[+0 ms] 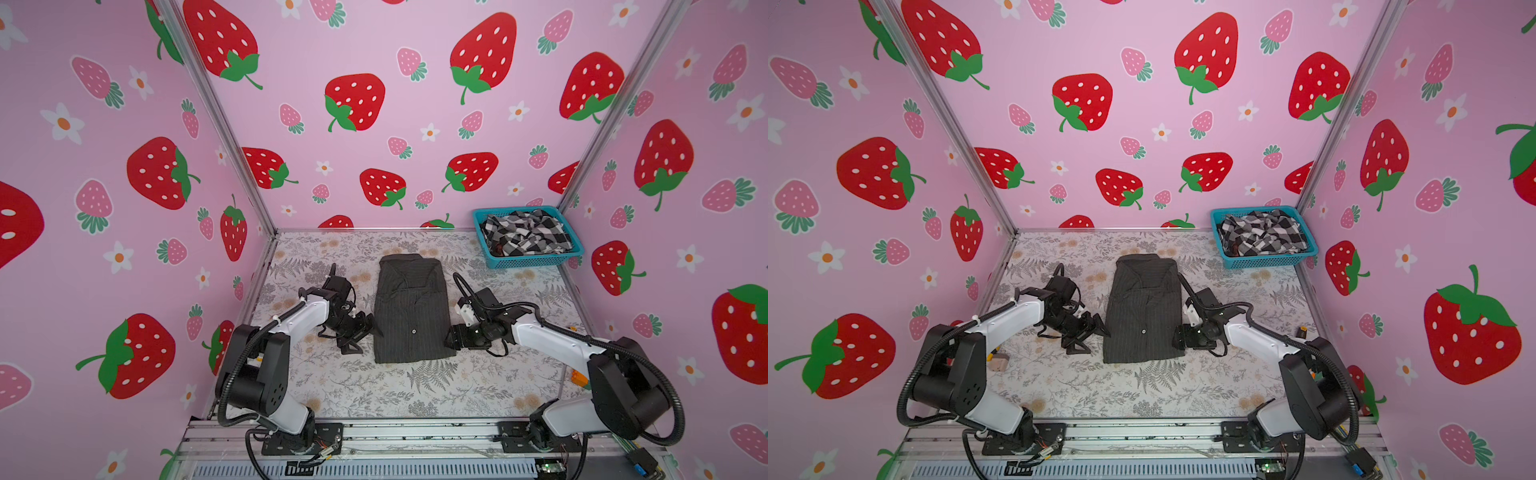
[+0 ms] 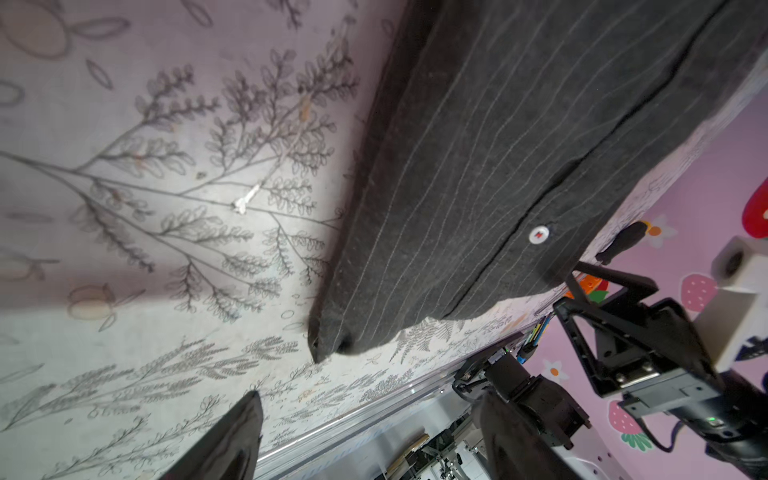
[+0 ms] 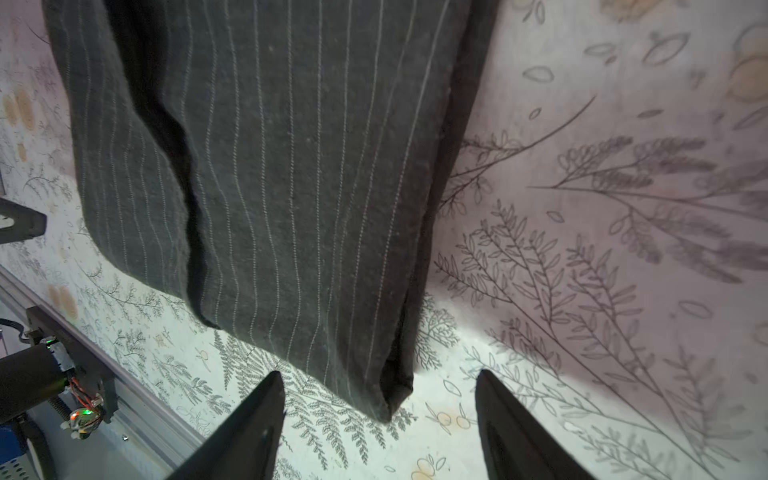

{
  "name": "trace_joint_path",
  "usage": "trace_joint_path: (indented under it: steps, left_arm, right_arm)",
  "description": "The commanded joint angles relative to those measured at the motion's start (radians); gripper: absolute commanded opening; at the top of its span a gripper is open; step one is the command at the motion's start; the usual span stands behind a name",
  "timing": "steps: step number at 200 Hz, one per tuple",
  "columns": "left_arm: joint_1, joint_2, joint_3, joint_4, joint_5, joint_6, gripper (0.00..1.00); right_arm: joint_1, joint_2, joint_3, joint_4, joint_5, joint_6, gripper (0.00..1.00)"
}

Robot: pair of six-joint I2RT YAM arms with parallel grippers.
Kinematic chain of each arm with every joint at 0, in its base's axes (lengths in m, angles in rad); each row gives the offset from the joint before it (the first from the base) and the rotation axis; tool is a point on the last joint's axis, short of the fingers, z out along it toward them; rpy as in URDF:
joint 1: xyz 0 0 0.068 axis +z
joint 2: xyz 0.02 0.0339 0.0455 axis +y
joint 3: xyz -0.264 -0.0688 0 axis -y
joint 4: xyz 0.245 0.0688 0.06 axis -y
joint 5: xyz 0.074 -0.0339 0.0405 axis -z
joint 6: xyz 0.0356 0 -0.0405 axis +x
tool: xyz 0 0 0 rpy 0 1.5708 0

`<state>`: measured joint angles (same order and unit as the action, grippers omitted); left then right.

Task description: Fold and stack the long sleeve shirts

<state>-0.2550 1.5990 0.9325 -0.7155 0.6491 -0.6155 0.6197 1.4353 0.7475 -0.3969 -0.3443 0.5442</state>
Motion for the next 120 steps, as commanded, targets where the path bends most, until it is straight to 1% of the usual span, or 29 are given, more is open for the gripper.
trace_joint_path:
  steps: [1,31,44,60,76,88,92,96,120]
  left_arm:
    - [-0.025,0.053,-0.027,0.047,0.029,-0.030,0.79]
    - [-0.050,0.087,-0.072,0.084,0.015,-0.071,0.72]
    - [-0.056,0.104,-0.090,0.109,0.018,-0.088,0.70]
    - [-0.065,0.126,-0.101,0.129,0.017,-0.103,0.67]
    - [-0.069,0.146,-0.101,0.140,0.015,-0.111,0.62]
    - [-0.072,0.154,-0.102,0.146,0.015,-0.114,0.56]
    - [-0.071,0.156,-0.101,0.145,0.012,-0.116,0.52]
    - [-0.070,0.156,-0.101,0.145,0.009,-0.116,0.49]
    - [-0.069,0.145,-0.102,0.137,-0.006,-0.121,0.38]
  right_arm:
    - [0.000,0.015,-0.039,0.091,-0.045,0.071,0.69]
    - [0.006,0.009,-0.091,0.143,-0.089,0.127,0.61]
    - [0.016,0.004,-0.104,0.145,-0.088,0.139,0.60]
    - [0.029,0.006,-0.120,0.156,-0.097,0.158,0.55]
    - [0.050,0.024,-0.140,0.183,-0.096,0.189,0.55]
    - [0.062,0.041,-0.148,0.188,-0.078,0.205,0.52]
    - [0.063,0.044,-0.152,0.189,-0.069,0.212,0.52]
    - [0.062,0.045,-0.156,0.194,-0.063,0.218,0.48]
    - [0.061,0.041,-0.160,0.206,-0.031,0.241,0.40]
